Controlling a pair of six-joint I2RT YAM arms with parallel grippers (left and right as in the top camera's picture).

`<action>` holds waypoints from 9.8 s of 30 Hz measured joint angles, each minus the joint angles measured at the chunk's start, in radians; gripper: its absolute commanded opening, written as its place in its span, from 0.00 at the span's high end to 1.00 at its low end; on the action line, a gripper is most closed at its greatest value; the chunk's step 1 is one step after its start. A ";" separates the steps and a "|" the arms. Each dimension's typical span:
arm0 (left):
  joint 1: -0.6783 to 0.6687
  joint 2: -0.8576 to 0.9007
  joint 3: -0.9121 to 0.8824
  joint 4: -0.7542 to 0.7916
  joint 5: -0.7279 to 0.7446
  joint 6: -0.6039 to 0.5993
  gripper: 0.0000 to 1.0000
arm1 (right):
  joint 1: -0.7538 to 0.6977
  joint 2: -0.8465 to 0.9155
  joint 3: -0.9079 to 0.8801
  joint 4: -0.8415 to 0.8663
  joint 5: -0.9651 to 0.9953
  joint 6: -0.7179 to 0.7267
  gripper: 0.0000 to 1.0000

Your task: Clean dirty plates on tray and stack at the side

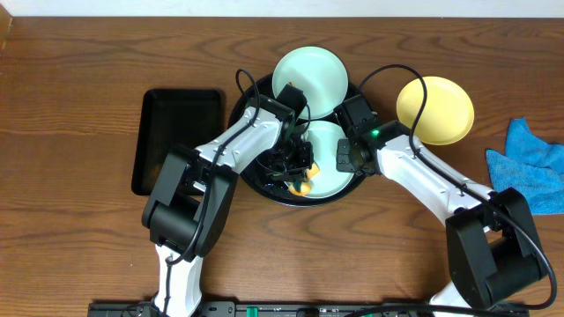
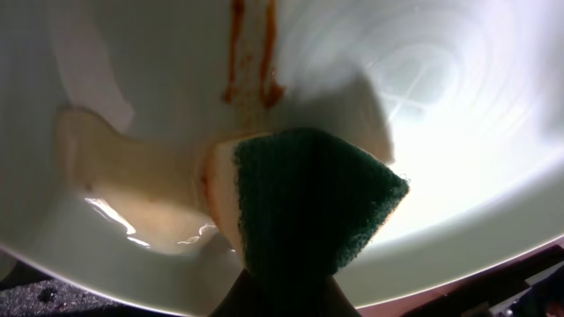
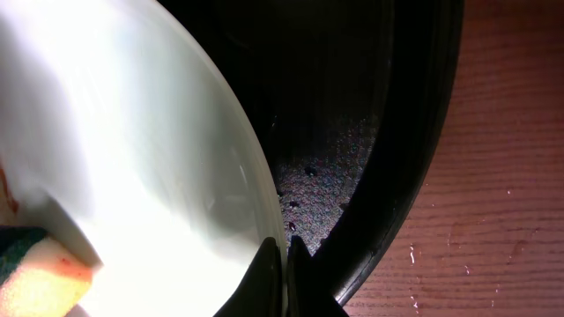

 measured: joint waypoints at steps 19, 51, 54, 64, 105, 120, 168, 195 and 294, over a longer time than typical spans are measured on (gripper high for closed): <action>0.010 0.003 0.000 0.111 -0.006 0.000 0.92 | 0.003 0.000 0.000 0.000 0.007 0.000 0.99; 0.051 0.022 0.000 0.197 -0.032 0.001 0.91 | 0.004 0.000 0.000 -0.001 0.008 0.000 0.99; 0.052 0.025 0.000 0.208 -0.027 0.001 0.92 | 0.004 0.000 0.000 -0.001 0.008 0.001 0.99; 0.056 0.035 0.006 0.281 -0.005 0.002 0.92 | 0.004 0.000 0.000 -0.001 0.011 0.004 0.99; 0.552 -0.299 0.153 -0.185 -0.126 0.042 0.92 | 0.085 -0.051 0.198 0.006 0.283 -0.277 0.99; 0.611 -0.296 -0.019 -0.132 -0.134 0.113 0.92 | 0.462 -0.124 0.225 0.249 0.997 -0.598 0.99; 0.611 -0.249 -0.248 0.293 -0.472 0.278 0.30 | 0.131 -0.124 0.225 0.018 0.167 -0.322 0.99; 0.604 -0.263 -0.246 0.319 -0.459 0.272 0.28 | 0.131 -0.124 0.225 0.015 0.164 -0.320 0.99; 0.595 -0.513 -0.257 0.373 -0.485 0.225 0.92 | 0.072 -0.050 0.191 -0.060 0.020 -0.131 0.99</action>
